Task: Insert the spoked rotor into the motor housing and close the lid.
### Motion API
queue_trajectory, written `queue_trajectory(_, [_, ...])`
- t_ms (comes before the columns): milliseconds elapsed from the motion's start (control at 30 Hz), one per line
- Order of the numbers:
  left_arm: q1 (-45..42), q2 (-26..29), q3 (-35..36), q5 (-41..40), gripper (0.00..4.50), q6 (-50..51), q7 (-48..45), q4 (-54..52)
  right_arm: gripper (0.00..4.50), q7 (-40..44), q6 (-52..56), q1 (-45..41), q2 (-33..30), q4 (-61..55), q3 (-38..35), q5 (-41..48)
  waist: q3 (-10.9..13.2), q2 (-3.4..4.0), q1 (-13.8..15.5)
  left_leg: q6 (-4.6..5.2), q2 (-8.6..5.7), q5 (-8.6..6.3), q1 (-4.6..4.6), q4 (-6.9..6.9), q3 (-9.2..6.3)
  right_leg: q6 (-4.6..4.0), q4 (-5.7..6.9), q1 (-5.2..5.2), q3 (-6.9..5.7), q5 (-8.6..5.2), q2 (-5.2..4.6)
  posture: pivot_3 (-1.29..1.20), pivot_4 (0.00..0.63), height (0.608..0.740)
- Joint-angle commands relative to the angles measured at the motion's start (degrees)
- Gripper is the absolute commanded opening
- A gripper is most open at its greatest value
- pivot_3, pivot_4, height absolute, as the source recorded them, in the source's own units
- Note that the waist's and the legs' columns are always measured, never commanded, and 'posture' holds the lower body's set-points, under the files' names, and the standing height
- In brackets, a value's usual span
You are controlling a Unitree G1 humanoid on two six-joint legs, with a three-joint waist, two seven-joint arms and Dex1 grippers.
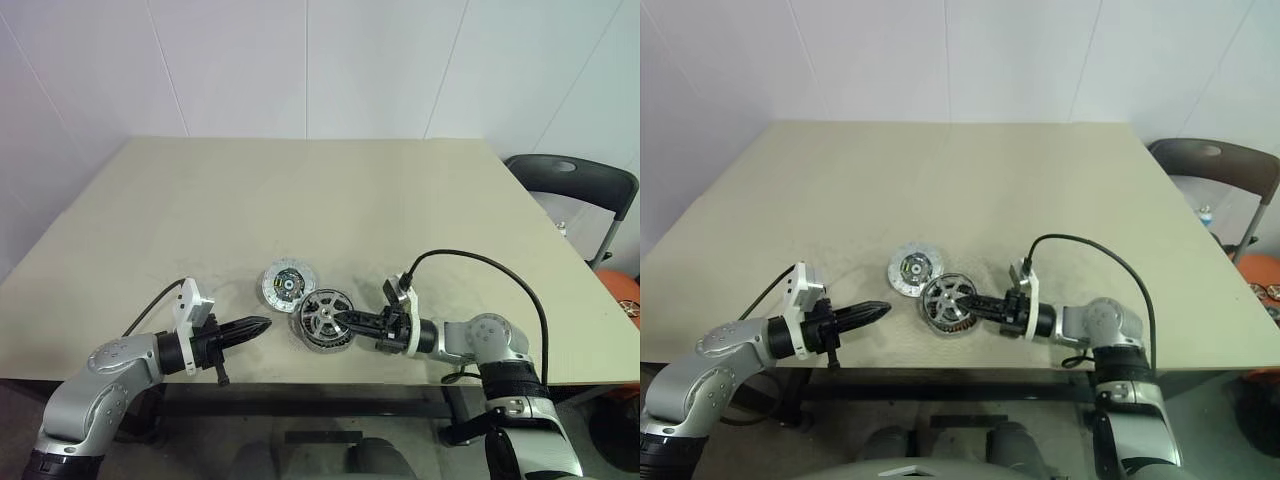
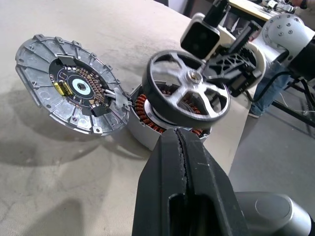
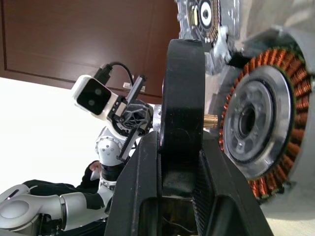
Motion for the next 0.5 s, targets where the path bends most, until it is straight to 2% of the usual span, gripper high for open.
queue_trajectory(33, [-0.3,0.3,0.4,-0.4,0.0,0.0,0.6,-2.4,0.43,0.5,-0.2,-0.4,-0.1,-1.6,-0.3,0.7,0.0,0.0,0.0,0.0,0.0,0.0,0.0,0.0,0.0,0.0,0.0,0.01,0.0,0.0,0.0,0.0,0.0,0.74])
queue_trajectory(500, [-0.6,0.1,-0.4,0.2,0.0,-1.0,0.3,-0.9,0.43,0.4,-2.0,-1.2,0.3,-0.1,-0.7,-0.1,0.0,0.0,0.0,0.0,0.01,0.0,0.0,0.0,0.0,0.0,0.0,0.0,0.02,0.0,0.03,0.0,0.0,0.74])
